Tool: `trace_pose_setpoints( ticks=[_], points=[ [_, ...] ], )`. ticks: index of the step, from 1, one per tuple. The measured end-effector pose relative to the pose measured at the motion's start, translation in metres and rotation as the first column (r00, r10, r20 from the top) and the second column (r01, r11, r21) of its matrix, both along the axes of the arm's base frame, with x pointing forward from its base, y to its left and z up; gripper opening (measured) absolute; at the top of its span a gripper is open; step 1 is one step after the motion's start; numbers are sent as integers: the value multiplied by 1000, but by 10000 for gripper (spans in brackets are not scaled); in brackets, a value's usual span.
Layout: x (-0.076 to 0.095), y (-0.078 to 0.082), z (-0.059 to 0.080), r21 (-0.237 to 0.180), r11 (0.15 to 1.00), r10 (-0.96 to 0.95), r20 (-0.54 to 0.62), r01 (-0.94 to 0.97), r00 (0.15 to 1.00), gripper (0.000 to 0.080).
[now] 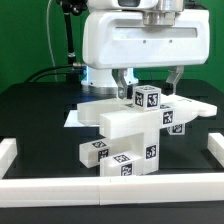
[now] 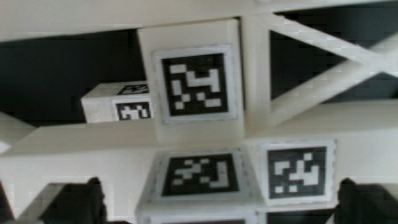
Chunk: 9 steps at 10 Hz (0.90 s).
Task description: Assemble chair
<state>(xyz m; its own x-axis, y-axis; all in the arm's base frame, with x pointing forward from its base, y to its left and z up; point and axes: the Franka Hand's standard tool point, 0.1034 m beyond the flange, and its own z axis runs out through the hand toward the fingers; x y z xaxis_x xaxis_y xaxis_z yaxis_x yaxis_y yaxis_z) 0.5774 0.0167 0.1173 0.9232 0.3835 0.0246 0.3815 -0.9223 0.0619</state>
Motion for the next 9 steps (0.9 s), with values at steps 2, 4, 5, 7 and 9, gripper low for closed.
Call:
trace_pose_setpoints(
  ticks=[2,4,5,7,9],
  points=[
    [0,0,0,1,1000,-10,1,10,1000,390],
    [0,0,0,10,984,-179,8,179,984,284],
    [0,0,0,14,970,-242,10,242,970,284],
    [1,-1,-1,23,918,-397,17,397,917,284],
    [2,-5,-1,47,825,-564,18,563,825,284]
  ],
)
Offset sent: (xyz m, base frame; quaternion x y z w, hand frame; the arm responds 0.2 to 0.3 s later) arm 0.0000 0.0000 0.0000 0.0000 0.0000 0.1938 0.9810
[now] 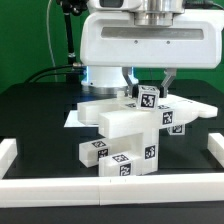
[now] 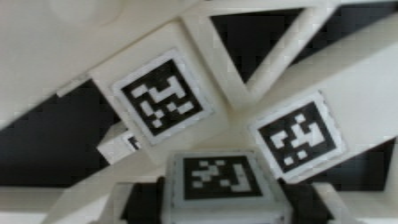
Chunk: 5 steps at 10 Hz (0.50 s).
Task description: Assemble chair
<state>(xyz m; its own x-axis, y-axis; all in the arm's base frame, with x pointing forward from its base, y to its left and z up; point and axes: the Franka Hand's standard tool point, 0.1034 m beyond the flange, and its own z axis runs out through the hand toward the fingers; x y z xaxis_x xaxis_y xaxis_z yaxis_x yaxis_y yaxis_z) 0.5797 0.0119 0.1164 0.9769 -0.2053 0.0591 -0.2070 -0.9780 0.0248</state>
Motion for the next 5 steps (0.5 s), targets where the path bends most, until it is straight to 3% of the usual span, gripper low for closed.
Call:
trace_pose_setpoints(
  ticks=[3,5],
  points=[
    [0,-4,0,29,967,-255,5,255,967,284],
    [1,-4,-1,54,900,-434,4,433,901,285]
  ],
)
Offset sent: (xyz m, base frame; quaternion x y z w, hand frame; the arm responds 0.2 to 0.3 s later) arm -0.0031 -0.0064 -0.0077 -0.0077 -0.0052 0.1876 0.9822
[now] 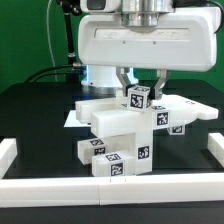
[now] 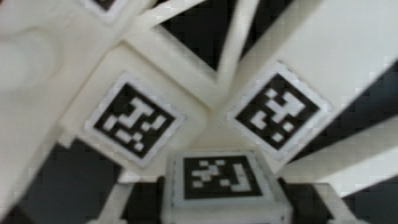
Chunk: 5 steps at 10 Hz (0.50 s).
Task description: Assemble chair
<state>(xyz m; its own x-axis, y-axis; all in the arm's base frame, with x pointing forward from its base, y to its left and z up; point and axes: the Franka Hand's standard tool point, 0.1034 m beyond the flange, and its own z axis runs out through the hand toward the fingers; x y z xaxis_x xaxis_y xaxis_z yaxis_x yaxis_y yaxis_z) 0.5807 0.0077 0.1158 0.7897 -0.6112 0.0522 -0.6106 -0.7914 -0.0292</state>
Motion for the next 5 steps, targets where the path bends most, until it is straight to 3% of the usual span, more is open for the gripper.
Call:
trace_pose_setpoints(
  ticks=[3,5],
  points=[
    [1,1,0,28,970,-242,2,242,970,285],
    [1,1,0,32,958,-285,1,285,958,285]
  ],
)
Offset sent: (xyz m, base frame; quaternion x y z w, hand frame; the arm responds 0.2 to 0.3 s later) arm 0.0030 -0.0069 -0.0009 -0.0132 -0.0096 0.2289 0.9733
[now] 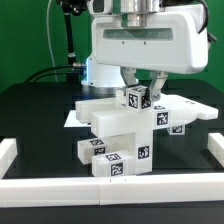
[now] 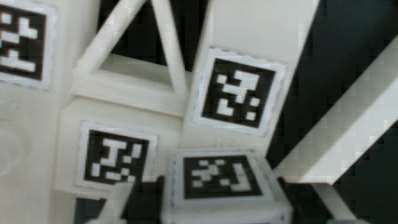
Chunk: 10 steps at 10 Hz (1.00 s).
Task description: Assemble chair
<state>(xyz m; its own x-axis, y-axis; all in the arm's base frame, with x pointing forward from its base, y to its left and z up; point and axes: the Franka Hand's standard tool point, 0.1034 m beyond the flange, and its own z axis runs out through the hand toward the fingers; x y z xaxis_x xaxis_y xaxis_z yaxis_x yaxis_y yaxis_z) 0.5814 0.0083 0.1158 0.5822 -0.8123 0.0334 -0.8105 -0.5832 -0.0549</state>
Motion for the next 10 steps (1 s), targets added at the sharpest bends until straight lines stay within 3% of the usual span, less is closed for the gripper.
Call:
trace_pose_setpoints(
  ticks=[1,2,3,4,5,7,10],
  points=[
    [0,0,0,0,1000,4,0,-4,1000,341],
    [0,0,0,-2,999,34,0,-34,999,478],
    [0,0,0,-2,999,35,0,-35,999,478],
    [0,-1,0,-11,995,102,-2,-102,995,610],
    [1,-4,1,-27,945,326,-8,-326,945,637],
    [-1,-2,-1,-47,810,584,-17,-584,811,647],
    [-4,-5,-2,-62,700,712,-22,-712,702,649]
  ],
)
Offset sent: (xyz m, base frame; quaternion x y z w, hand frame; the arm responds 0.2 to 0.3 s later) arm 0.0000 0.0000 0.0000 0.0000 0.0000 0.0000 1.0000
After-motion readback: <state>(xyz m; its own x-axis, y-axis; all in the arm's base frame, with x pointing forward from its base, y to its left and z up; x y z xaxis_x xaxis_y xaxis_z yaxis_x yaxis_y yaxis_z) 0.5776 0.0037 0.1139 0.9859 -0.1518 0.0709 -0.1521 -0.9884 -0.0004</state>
